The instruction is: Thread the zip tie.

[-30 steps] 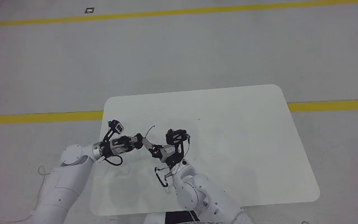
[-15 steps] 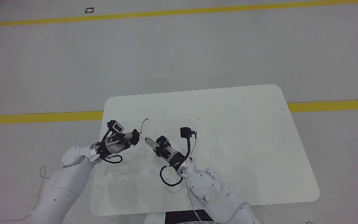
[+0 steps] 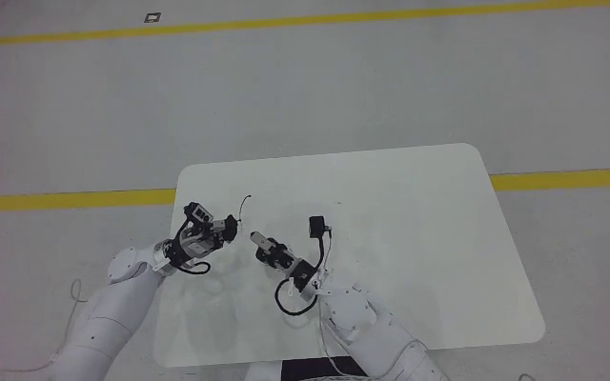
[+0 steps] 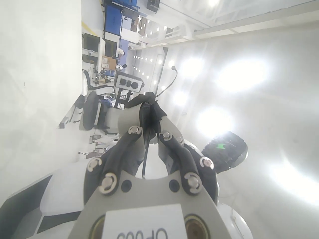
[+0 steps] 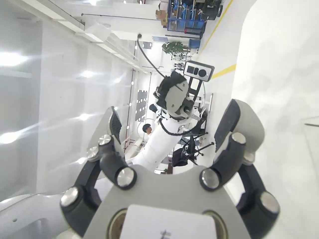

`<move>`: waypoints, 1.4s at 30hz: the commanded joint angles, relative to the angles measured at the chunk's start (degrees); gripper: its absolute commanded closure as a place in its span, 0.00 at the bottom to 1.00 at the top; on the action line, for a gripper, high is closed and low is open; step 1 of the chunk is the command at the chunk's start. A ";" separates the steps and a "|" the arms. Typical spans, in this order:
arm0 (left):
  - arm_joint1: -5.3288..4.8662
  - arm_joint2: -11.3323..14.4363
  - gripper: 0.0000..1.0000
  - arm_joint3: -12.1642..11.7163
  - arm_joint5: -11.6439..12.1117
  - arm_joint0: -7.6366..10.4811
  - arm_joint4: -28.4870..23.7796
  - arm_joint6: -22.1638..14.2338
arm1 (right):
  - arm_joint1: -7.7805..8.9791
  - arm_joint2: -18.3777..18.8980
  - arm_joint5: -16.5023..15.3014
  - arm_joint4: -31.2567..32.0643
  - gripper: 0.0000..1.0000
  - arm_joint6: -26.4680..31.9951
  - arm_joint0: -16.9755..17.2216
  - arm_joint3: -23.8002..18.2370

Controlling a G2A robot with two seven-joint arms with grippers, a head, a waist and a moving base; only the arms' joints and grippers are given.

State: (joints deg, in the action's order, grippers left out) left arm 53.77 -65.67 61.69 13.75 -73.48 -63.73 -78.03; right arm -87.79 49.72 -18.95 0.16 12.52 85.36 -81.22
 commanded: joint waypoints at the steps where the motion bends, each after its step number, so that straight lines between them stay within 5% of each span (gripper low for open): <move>1: 0.35 0.57 1.00 -0.40 -1.66 0.22 -2.82 -1.61 | -0.19 0.07 -0.53 -7.94 0.00 3.39 -0.55 1.28; 14: -0.43 4.92 1.00 0.26 1.93 1.40 -2.85 -1.61 | -1.83 0.00 -0.53 -32.65 0.00 16.59 -5.35 9.41; 28: -0.43 3.90 1.00 1.68 2.59 0.56 -2.33 0.64 | -1.78 0.99 2.83 -37.90 0.00 16.76 -4.61 9.06; 30: -0.42 3.54 1.00 1.81 2.71 0.29 -2.49 0.45 | -1.77 1.19 3.79 -39.63 0.44 17.80 -4.58 9.10; 31: -0.40 3.38 1.00 1.88 2.78 0.17 -2.52 0.35 | -1.76 1.29 4.12 -40.33 0.52 18.17 -4.58 9.18; 42: -0.23 2.78 1.00 2.23 3.47 -0.37 -2.00 -0.18 | -2.02 0.88 6.24 -45.52 0.67 21.23 -5.05 10.18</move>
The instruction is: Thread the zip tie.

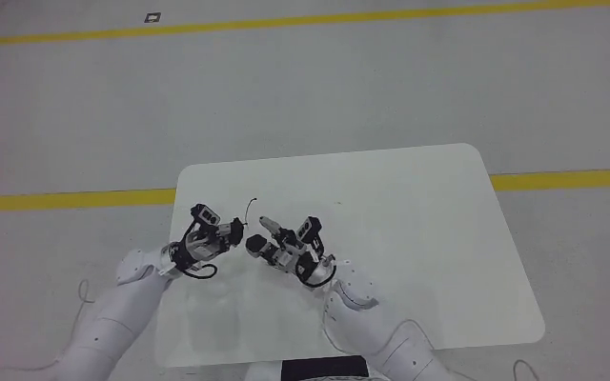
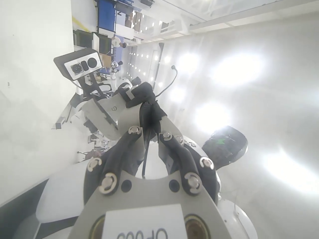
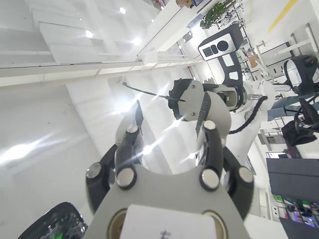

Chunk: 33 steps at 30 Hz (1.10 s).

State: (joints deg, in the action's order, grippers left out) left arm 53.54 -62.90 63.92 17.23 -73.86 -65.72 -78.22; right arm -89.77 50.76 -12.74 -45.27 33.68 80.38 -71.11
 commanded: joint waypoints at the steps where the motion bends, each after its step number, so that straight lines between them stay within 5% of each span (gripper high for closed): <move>1: 0.00 0.00 1.00 0.00 -0.01 0.00 -0.01 0.01 | -0.08 -0.32 0.06 -0.13 0.69 0.13 -0.13 0.13; 29: 0.00 0.00 1.00 0.00 -0.01 0.00 -0.01 0.01 | -1.07 -2.42 -0.26 -0.57 0.82 -2.36 -2.25 2.34; 33: 0.00 0.00 1.00 0.00 -0.01 0.00 -0.01 0.01 | -1.20 -2.49 -0.67 -0.64 0.90 -3.03 -2.37 2.49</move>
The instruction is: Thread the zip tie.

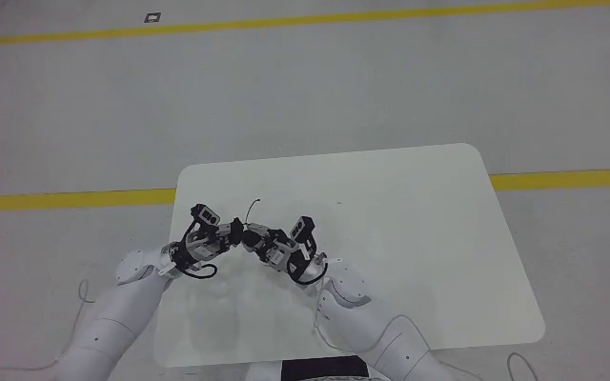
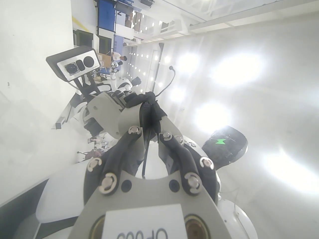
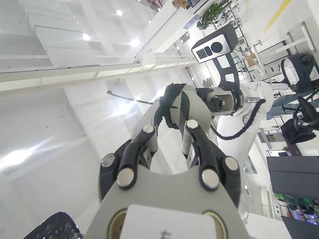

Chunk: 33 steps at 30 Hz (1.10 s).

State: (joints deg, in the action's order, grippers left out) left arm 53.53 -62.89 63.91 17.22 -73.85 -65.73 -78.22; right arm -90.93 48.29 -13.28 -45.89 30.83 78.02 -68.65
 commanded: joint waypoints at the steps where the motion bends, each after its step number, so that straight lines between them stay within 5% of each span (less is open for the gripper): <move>1: 0.00 0.00 1.00 0.00 0.00 0.00 0.00 0.00 | -0.08 -0.01 -0.33 -0.03 0.96 -0.47 -0.05 0.08; 33: 0.00 0.00 1.00 0.00 0.00 0.00 0.00 0.00 | 0.98 2.91 -2.10 7.28 1.00 -5.94 2.17 -2.49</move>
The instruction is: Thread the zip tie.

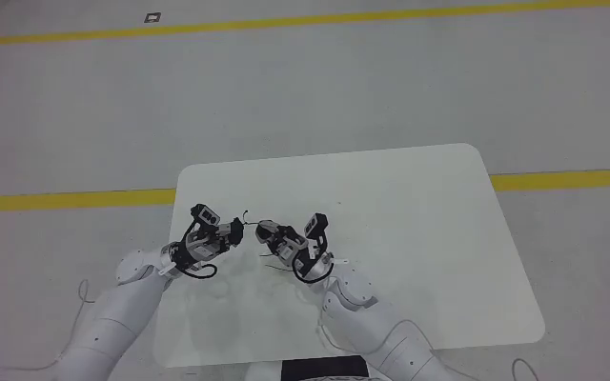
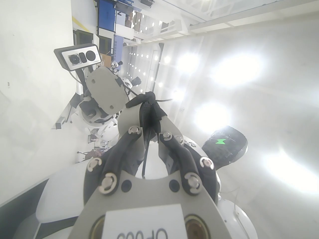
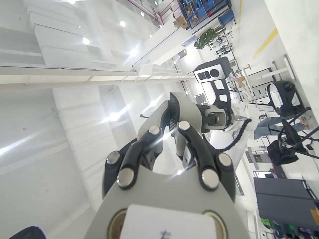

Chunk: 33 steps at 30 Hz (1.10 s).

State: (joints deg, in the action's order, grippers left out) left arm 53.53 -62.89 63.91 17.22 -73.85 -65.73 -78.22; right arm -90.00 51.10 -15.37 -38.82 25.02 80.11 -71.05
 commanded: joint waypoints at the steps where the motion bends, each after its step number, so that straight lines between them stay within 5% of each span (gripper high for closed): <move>1: 0.00 0.00 1.00 0.00 0.00 0.00 0.00 0.00 | 0.08 0.17 0.02 0.32 1.00 -0.19 0.16 -0.20; 33: 0.00 0.00 1.00 0.00 0.00 0.00 0.00 0.00 | 0.97 2.12 0.33 4.05 1.00 -2.99 1.41 -1.67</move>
State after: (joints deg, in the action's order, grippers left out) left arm 53.53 -62.89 63.91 17.22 -73.85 -65.73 -78.22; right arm -89.05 53.17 -15.01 -34.83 22.07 81.46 -72.69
